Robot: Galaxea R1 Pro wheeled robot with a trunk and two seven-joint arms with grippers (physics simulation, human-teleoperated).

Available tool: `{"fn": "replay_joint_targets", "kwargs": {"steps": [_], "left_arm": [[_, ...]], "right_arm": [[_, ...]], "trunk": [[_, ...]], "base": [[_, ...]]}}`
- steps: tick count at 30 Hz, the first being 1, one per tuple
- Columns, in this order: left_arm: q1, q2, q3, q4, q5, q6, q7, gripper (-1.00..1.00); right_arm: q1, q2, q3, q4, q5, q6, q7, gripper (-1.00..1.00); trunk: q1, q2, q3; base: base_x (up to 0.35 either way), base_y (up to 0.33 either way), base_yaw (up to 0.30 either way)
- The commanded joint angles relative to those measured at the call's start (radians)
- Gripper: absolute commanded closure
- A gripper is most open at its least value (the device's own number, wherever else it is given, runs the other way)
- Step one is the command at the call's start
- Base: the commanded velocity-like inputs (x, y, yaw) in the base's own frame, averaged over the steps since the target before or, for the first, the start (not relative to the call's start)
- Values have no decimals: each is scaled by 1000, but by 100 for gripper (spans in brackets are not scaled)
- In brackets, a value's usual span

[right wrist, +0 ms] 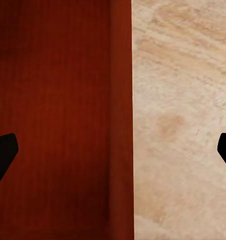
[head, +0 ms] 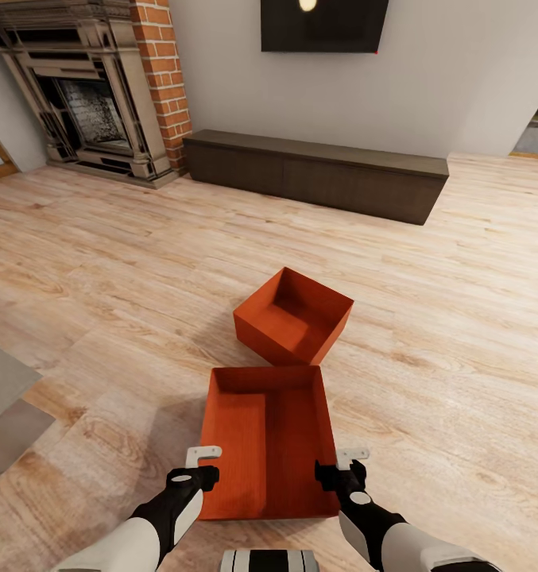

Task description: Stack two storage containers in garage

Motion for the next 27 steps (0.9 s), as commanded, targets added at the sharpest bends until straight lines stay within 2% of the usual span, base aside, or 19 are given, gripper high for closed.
{"fn": "replay_joint_targets", "kwargs": {"steps": [1,6,14,27], "left_arm": [[0,0,2,-2,0,6,3,-100],[0,0,2,-2,0,6,2,-100],[0,0,2,-2,0,6,2,-100],[0,0,3,-2,0,6,3,-100]], "right_arm": [[-1,0,5,1,5,-1,-7,-100],[-1,0,5,1,4,-1,-7,-100],[-1,0,5,1,4,-1,-7,-100],[-1,0,5,1,4,-1,-7,-100]], "trunk": [[0,0,-1],[0,0,-1],[31,-56,-26],[31,-56,-26]], "base": [[0,0,0],[0,0,0],[0,0,0],[0,0,0]]}}
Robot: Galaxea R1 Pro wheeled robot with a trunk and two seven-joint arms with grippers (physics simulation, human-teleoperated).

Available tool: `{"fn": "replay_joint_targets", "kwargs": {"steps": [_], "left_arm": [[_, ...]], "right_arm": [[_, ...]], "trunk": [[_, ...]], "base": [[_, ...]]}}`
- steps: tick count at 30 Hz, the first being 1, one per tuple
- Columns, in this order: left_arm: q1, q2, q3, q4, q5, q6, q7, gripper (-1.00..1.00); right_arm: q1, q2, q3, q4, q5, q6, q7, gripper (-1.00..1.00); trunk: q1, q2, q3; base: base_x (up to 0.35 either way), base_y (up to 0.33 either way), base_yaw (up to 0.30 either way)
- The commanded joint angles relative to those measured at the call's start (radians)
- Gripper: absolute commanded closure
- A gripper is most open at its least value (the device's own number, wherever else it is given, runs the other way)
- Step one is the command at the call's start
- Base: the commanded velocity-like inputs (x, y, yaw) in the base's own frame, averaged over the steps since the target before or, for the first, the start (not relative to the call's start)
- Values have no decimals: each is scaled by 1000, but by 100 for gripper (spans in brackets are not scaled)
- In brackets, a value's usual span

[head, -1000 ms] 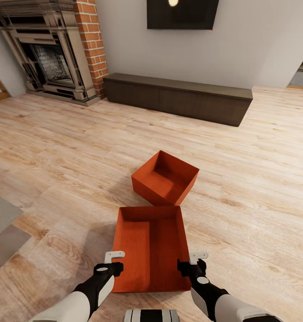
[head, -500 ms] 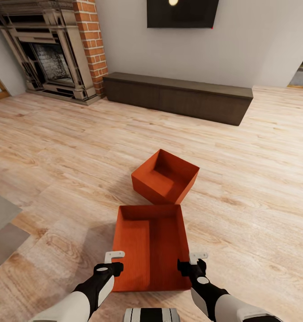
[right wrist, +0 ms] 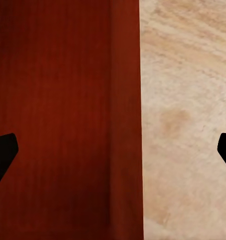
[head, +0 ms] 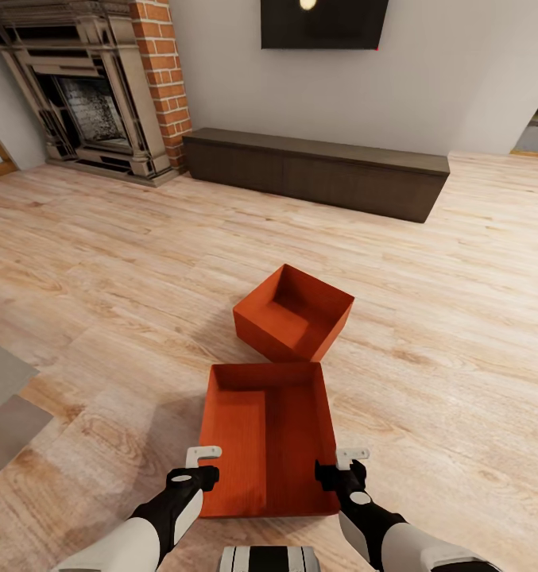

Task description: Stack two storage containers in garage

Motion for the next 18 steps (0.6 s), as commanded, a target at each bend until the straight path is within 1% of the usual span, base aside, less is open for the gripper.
{"fn": "replay_joint_targets", "kwargs": {"steps": [1,12,13,14,18], "left_arm": [[0,0,2,-2,0,6,2,-100],[0,0,2,-1,0,6,3,-100],[0,0,2,-1,0,6,3,-100],[0,0,2,0,0,7,3,100],[0,0,4,3,1,8,3,100]], "right_arm": [[-1,0,5,1,5,-1,-7,-100],[-1,0,5,1,3,-8,-7,-100],[-1,0,5,1,3,-8,-7,100],[-1,0,5,1,3,-8,-7,100],[-1,0,5,1,2,-9,-7,100]], "trunk": [[0,0,-1],[0,0,-1],[0,0,-1],[0,0,-1],[0,0,-1]], "base": [[0,0,0],[0,0,0],[0,0,0],[0,0,0],[0,0,0]]}}
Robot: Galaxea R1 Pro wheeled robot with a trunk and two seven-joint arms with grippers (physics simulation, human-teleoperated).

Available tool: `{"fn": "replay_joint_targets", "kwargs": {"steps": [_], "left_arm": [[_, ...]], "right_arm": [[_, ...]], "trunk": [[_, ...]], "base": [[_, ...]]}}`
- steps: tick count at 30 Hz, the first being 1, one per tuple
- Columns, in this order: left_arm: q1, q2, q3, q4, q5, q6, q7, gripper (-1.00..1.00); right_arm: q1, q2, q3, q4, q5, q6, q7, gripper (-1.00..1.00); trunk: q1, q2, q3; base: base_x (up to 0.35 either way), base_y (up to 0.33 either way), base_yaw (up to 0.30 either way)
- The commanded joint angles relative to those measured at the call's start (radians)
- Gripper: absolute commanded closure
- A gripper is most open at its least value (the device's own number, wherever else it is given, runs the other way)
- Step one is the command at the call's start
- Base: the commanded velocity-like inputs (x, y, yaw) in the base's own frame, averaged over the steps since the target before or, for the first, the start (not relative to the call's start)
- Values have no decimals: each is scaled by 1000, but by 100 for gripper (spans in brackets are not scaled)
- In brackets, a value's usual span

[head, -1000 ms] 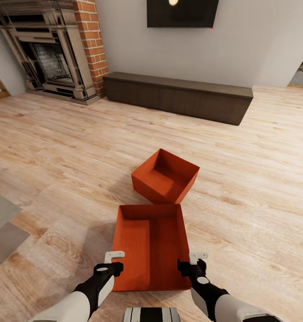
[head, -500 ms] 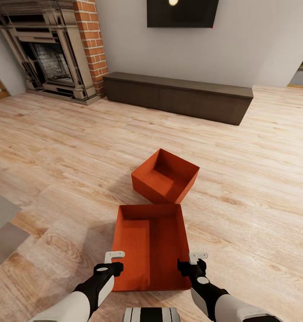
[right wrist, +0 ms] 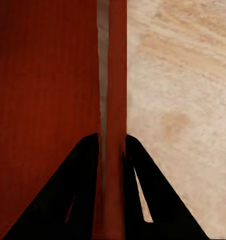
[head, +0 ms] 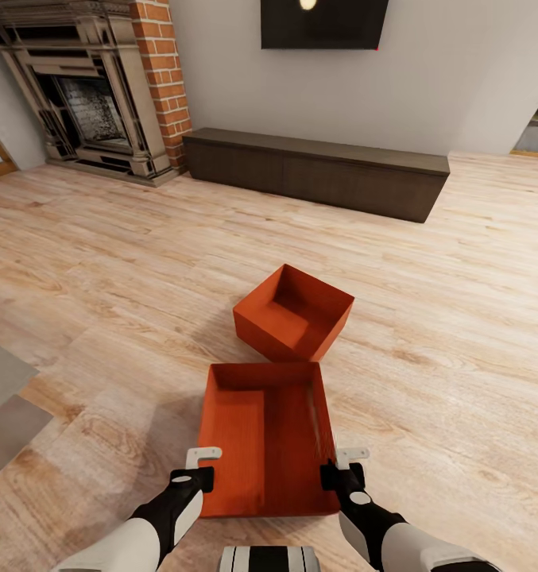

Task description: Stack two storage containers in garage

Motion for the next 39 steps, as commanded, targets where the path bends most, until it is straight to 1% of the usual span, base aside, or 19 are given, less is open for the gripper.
{"fn": "replay_joint_targets", "kwargs": {"steps": [1,19,39], "left_arm": [[0,-1,6,-3,-7,6,3,100],[0,-3,4,-2,-8,6,3,100],[0,-1,6,-3,-7,6,2,100]], "right_arm": [[-1,0,0,2,-4,-2,-7,100],[-1,0,-2,2,-5,-2,-7,100],[-1,0,-2,2,-9,-10,-7,100]], "trunk": [[0,0,-1],[0,0,-1],[-77,140,62]], "base": [[0,0,0],[0,0,0],[0,0,0]]}}
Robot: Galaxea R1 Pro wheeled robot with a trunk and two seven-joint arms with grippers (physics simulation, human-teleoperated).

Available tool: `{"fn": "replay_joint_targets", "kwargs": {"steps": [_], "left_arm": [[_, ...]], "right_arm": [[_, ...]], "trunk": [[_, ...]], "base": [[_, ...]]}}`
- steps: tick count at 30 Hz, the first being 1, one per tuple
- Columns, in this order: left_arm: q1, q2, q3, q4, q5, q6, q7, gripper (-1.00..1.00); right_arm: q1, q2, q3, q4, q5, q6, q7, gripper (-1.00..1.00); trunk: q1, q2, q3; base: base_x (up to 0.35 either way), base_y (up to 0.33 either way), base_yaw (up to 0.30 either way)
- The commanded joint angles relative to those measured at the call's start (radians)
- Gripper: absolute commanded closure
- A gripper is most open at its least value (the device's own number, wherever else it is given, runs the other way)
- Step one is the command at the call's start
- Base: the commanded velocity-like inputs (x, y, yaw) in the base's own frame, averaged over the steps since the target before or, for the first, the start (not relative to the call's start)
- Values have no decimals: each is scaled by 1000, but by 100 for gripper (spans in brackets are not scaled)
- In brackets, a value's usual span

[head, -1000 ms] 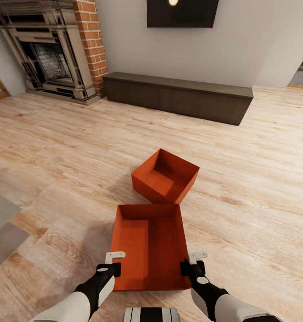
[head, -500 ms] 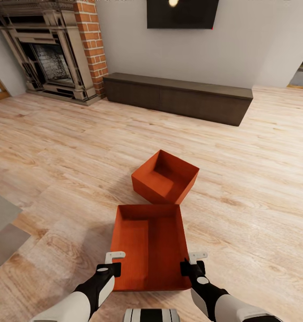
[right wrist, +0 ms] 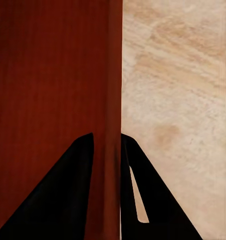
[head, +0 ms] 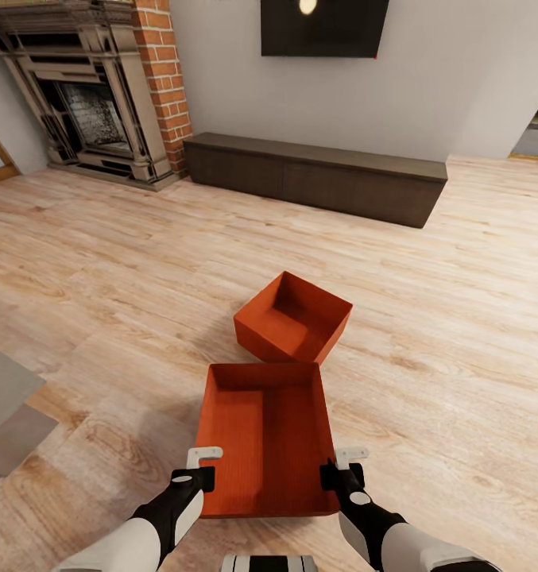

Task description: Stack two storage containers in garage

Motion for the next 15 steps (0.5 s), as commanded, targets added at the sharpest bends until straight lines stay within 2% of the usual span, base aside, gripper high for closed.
{"fn": "replay_joint_targets", "kwargs": {"steps": [1,15], "left_arm": [[0,1,6,-2,-9,7,9,100],[0,1,7,-3,-8,7,9,100]], "right_arm": [[-1,0,-9,0,-4,-4,-9,100],[-1,0,-9,1,-5,-4,-9,100]], "trunk": [[-4,7,3],[-58,105,46]], "base": [[0,0,0],[0,0,0]]}}
